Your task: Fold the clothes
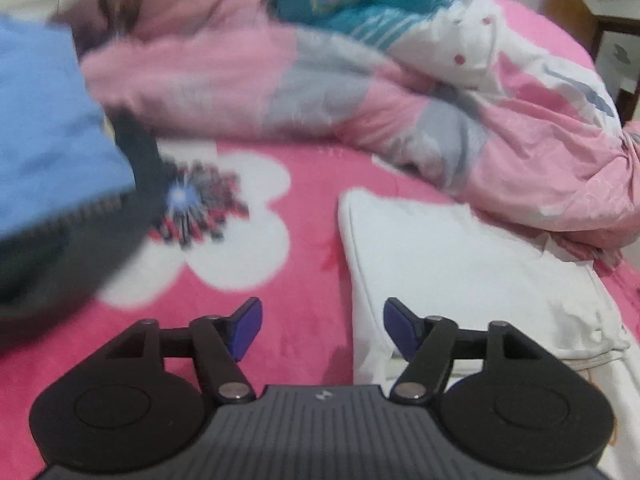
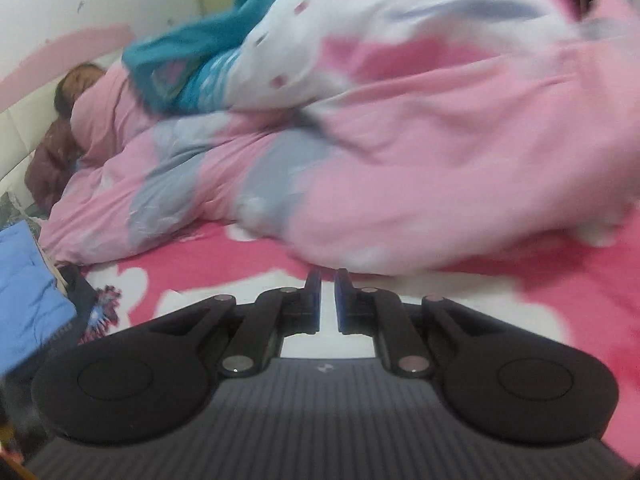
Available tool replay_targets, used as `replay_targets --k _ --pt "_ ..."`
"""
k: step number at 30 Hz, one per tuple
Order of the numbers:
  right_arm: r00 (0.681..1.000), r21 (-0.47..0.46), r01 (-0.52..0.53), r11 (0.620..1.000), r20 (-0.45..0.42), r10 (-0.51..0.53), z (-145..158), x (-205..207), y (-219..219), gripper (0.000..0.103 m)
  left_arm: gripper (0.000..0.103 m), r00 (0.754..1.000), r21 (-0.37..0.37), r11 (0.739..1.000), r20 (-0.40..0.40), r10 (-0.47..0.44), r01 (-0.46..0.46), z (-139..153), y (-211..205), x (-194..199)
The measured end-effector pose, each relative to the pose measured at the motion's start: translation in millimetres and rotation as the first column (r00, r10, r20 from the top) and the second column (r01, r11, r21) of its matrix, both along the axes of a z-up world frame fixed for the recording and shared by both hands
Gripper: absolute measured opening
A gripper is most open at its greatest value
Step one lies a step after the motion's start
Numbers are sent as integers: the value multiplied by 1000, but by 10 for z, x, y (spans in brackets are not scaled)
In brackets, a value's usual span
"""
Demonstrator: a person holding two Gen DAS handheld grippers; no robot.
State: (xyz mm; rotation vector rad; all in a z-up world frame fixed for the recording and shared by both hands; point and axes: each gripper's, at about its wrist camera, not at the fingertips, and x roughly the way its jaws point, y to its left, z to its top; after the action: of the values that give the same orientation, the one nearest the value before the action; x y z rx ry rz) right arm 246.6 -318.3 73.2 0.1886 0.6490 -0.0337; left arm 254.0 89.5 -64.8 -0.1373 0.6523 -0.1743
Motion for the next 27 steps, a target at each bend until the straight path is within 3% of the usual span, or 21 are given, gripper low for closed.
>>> replay_targets --k 3,8,11,13,15,17,19,21,22,24,27 --pt "1000 -18 9 1000 -16 -9 -34 -367 -306 8 73 998 99 995 61 -28 22 135 -207 -31" --pt "994 24 -43 999 -99 46 -709 -183 -381 8 70 987 146 978 48 -155 147 214 -665 138" --pt "985 34 -106 994 -130 110 -1191 97 -259 8 63 975 201 956 14 -222 215 147 -932 310" --pt "982 15 -127 992 -138 128 -1459 256 -234 8 53 968 221 943 -28 -249 249 40 -1070 429" --pt "984 26 -108 994 -141 110 -1628 350 -353 8 50 965 216 941 -76 -250 261 -106 -1121 537" --pt "989 64 -48 997 -135 57 -1782 415 -630 0 49 966 212 944 -107 -233 252 -262 -1116 607" --pt "995 208 17 978 -105 5 -1836 399 -973 0 50 967 208 945 -84 -239 252 -312 -1078 575" --pt "994 364 91 927 -87 -64 -1867 368 -1289 0 50 968 205 946 -69 -243 252 -336 -1056 558" --pt "990 351 137 926 -90 -112 -1840 346 -1359 6 51 968 206 946 -68 -242 251 -336 -1055 562" --pt "988 326 149 933 -78 -131 -1768 287 -1390 6 51 968 207 946 -66 -241 249 -336 -1053 570" --pt "997 378 77 923 -36 -69 -1641 108 -1274 6 53 969 208 946 -63 -239 247 -336 -1050 582"
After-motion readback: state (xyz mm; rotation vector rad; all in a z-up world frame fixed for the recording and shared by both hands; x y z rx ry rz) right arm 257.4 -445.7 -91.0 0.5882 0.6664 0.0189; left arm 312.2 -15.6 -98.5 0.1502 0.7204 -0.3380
